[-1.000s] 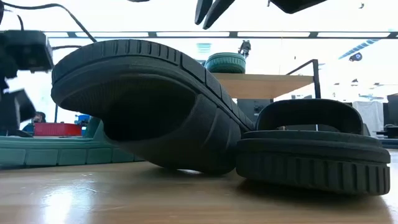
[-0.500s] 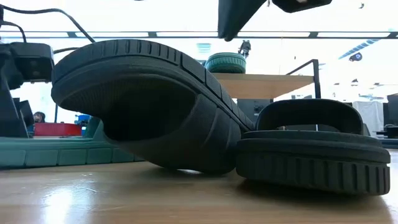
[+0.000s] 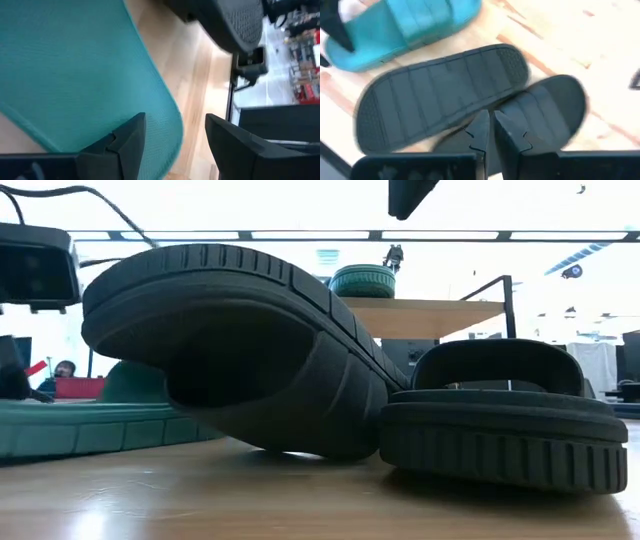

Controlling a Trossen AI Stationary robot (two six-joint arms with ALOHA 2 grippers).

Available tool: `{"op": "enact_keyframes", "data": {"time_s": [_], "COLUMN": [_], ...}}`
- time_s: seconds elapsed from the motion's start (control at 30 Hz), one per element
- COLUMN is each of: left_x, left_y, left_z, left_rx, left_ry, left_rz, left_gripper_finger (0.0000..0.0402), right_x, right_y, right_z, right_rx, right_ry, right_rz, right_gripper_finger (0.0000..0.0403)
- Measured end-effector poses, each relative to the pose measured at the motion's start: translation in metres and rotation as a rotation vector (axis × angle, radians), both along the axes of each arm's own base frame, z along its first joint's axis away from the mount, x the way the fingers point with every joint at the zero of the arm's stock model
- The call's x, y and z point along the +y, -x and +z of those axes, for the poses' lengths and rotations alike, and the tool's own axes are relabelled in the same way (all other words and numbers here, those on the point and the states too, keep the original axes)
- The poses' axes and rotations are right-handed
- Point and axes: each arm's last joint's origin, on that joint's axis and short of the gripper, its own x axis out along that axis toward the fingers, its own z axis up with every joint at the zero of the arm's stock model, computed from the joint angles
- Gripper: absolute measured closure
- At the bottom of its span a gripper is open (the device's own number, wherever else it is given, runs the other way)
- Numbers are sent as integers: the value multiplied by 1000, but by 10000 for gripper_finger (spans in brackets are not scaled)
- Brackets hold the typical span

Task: Pick and place slides into the shelf
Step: Put the blue slipper on the shelf

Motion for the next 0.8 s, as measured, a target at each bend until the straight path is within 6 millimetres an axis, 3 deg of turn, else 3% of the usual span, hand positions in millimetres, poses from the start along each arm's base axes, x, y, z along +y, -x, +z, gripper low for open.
{"op": "enact_keyframes", "data": {"time_s": [0.23,0.57,0.7,0.8], "left_x": [-9,0,4,5], "left_y": [-10,-4,-2,-3], "left_z": [5,27,46,74], "left_rx": [-22,-121,-191,-228], "left_ry": [-5,-116,-272,-526], "left_rz": [17,52,6,-100], "left_gripper_finger": [210,210,210,210], "right_x": [-1,-2,-2,-2], "right_y": [4,5,5,6], "right_z": [3,3,3,4], "right_rx": [39,37,45,51], "right_ry": [-4,13,18,20], "right_rz": [56,77,89,99], "right_gripper_finger": [385,385,385,385]}}
